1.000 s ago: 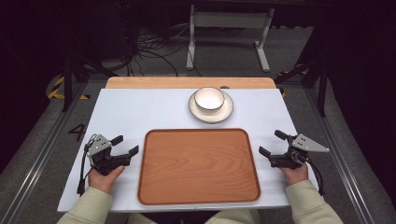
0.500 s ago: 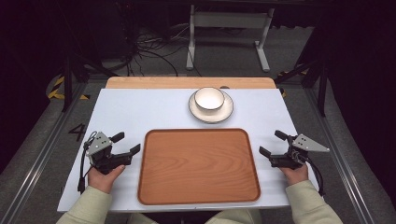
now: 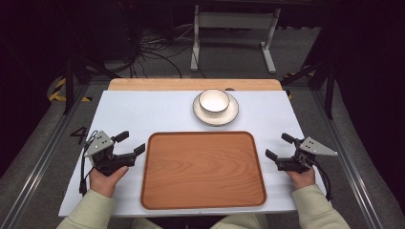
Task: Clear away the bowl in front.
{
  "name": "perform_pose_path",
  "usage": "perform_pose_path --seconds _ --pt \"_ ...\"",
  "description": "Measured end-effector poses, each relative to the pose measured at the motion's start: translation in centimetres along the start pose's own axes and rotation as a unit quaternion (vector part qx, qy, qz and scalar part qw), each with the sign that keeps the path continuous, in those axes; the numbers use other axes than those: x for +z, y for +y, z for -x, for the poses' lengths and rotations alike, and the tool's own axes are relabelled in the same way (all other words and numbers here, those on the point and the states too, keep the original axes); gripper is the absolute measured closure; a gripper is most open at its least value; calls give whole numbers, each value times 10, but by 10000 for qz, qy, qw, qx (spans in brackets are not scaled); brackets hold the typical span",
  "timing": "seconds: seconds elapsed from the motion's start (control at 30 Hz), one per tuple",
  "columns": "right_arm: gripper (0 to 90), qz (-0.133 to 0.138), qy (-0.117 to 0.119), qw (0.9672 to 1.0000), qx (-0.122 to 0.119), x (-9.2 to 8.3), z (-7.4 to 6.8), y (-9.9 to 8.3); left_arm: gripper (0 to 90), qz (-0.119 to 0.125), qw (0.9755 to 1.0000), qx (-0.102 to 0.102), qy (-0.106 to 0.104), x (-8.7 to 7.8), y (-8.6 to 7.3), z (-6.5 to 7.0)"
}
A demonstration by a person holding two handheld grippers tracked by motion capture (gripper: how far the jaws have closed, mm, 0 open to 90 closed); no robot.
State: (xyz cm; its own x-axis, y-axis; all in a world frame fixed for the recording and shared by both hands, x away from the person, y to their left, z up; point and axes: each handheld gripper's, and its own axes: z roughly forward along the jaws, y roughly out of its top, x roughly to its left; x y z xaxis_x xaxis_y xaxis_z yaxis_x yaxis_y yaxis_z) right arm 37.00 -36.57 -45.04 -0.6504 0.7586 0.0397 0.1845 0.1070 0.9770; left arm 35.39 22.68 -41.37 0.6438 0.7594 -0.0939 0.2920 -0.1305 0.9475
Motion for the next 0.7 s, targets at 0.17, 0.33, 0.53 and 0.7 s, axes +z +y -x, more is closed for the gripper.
perform_pose_path --seconds 0.17,0.33,0.53,0.7 --pt "0 -14 1 10000 66 0 0 0 200 35 10000 16 61 -4 6 1" --pt "1 -34 -64 10000 45 -1 0 0 200 42 10000 55 -7 -3 13 2" --pt "1 -117 -127 9999 -15 1 -1 0 203 -35 9996 138 -231 15 22 9" --pt "1 -132 -136 9998 -4 1 -1 0 203 -25 9988 197 -438 33 35 15"
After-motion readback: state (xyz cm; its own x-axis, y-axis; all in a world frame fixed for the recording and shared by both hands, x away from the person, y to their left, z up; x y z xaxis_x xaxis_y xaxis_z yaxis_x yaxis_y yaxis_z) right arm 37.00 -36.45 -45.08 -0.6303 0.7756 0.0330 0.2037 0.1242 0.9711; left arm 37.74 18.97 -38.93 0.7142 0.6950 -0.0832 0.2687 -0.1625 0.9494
